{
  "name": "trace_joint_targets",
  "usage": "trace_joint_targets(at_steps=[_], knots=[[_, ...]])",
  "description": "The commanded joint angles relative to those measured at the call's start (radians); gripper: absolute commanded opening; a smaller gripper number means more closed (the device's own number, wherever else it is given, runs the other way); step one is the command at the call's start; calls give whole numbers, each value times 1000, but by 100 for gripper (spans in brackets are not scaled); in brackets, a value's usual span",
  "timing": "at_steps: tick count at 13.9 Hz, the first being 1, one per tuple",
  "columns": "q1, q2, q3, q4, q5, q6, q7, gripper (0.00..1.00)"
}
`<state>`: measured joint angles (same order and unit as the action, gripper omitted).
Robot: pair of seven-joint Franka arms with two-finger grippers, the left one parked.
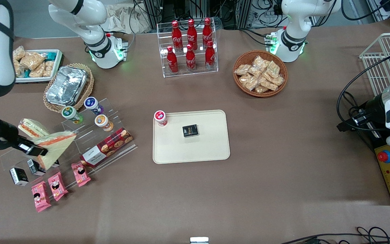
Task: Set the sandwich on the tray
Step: 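Lift the wrapped sandwich out of the rack and carry it to the cream tray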
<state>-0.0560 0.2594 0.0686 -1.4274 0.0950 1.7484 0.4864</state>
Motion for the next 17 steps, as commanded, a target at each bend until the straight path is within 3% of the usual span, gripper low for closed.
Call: trace_joint_targets(at_steps=[1, 4, 9, 12, 17], knots=[[77, -22, 7, 4, -15, -1, -12, 35], [183, -16, 7, 10, -18, 40, -50, 36], [344, 37, 5, 8, -15, 150, -383, 35], [421, 78, 5, 5, -27, 212, -485, 35], [577, 165, 5, 1, -205, 319, -568, 36]])
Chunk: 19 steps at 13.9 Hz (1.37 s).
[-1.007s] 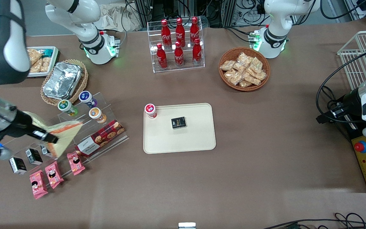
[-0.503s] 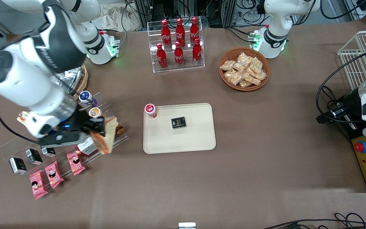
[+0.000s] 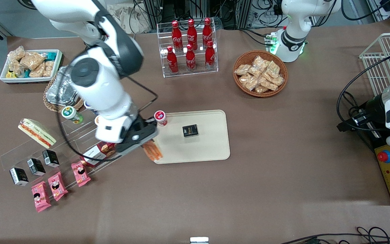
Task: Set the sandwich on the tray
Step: 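Lift the wrapped sandwich out of the rack and carry it to the cream tray, then lower the sandwich onto the tray beside the black box and open the gripper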
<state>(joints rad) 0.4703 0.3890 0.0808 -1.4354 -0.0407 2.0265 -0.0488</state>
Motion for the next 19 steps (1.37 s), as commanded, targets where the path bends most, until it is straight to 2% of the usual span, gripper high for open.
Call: trace_joint_targets(at_steps=[1, 5, 7, 14, 19], knots=[[80, 54, -7, 7, -97, 58, -43, 35], [172, 146, -7, 0, -221, 147, -104, 35], [176, 198, -6, -3, -225, 213, -208, 35], [195, 274, -9, -105, -235, 425, -365, 35], [194, 315, -7, -103, -222, 437, -441, 38]])
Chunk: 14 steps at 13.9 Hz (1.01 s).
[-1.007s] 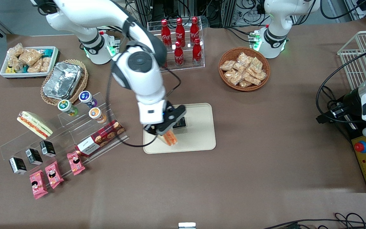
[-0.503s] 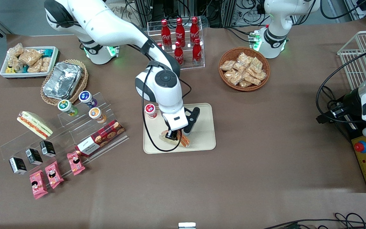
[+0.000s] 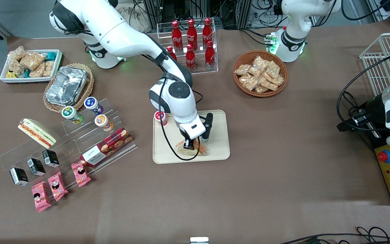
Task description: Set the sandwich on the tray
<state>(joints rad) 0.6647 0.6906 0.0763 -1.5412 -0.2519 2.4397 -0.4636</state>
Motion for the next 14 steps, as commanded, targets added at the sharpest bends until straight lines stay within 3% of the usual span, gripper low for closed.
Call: trace_joint_targets(at_steps=[1, 2, 3, 6, 10, 14], knots=[[1, 13, -3, 3, -10, 22, -21, 41], [4, 12, -3, 1, -7, 21, -17, 62], [9, 12, -3, 1, -7, 21, 0, 98], [7, 6, -3, 9, 26, 19, 45, 99], [-16, -68, -22, 9, 193, -22, 45, 99], [-121, -196, -41, 6, 310, -118, 58, 99]])
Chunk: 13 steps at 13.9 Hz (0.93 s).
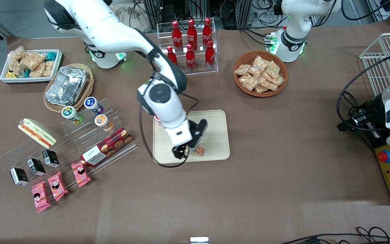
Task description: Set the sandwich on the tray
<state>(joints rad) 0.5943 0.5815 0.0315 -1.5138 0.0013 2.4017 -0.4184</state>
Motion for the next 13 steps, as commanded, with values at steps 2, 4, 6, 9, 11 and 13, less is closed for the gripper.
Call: trace_joint_targets(at_steps=[2, 4, 6, 9, 11, 13], knots=[[-120, -150, -1, -22, 101, -171, 30, 99], [-178, -210, -14, -19, 141, -267, 128, 99], [-202, -271, -60, -16, 138, -372, 260, 99], [-202, -347, -184, -12, 141, -495, 296, 99], [-202, -383, -269, -14, 144, -544, 296, 99], [-202, -403, -339, -14, 144, -573, 296, 99]])
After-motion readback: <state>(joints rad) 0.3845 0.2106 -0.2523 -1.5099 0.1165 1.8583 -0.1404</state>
